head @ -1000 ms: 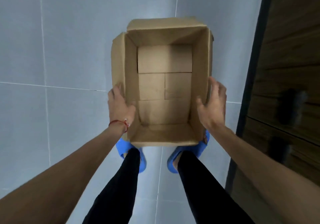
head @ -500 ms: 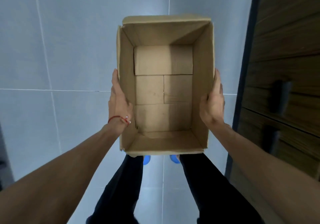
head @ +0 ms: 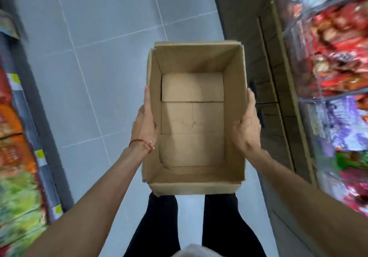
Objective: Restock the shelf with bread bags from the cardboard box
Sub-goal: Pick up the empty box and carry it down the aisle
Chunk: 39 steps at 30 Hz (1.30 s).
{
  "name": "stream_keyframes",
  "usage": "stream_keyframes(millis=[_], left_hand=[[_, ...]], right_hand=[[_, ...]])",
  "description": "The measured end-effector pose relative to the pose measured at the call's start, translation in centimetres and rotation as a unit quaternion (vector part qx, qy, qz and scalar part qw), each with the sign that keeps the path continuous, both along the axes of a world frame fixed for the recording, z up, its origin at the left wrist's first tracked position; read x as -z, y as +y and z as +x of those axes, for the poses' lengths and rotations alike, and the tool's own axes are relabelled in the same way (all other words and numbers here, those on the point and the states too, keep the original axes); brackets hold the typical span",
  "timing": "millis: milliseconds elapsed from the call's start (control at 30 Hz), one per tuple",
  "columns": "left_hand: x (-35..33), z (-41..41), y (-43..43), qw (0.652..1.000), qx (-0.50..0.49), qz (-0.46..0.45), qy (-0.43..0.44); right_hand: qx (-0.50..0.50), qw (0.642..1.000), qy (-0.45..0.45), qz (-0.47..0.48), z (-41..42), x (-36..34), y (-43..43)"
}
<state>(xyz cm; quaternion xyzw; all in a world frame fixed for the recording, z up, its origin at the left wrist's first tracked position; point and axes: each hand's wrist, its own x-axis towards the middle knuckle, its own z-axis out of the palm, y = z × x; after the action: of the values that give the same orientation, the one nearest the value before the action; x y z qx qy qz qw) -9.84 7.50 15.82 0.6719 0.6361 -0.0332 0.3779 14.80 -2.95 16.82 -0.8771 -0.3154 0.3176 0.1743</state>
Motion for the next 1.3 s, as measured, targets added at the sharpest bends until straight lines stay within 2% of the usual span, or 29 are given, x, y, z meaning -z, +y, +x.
stream_keyframes(millis=[233,433,667,800,1033,1300], left_hand=[[-9.7,-0.8,-1.6,0.984,0.159,0.074,0.013],[-14.8,0.6,-6.3,0.959,0.264,0.098,0.027],[-18.4,4.8,-13.9,0.905,0.407,0.126,-0.016],[-19.5,7.6,-17.9,0.854,0.503,0.129,-0.043],[-20.3,11.3,-25.2,0.726,0.674,0.095,-0.096],[-20.5,11.4,-39.2,0.553,0.822,0.071,-0.118]], right_hand=[[0.142,0.987,0.004,0.078,-4.7,-8.6,-9.5],[0.234,0.967,-0.006,0.097,-6.8,-12.2,-17.6],[0.382,0.918,-0.009,0.109,-9.6,-15.8,-29.4],[0.493,0.864,-0.026,0.099,-13.1,-17.1,-35.0],[0.654,0.745,-0.059,0.114,-22.0,-18.5,-42.3],[0.812,0.568,-0.089,0.103,-32.8,-18.6,-50.3]])
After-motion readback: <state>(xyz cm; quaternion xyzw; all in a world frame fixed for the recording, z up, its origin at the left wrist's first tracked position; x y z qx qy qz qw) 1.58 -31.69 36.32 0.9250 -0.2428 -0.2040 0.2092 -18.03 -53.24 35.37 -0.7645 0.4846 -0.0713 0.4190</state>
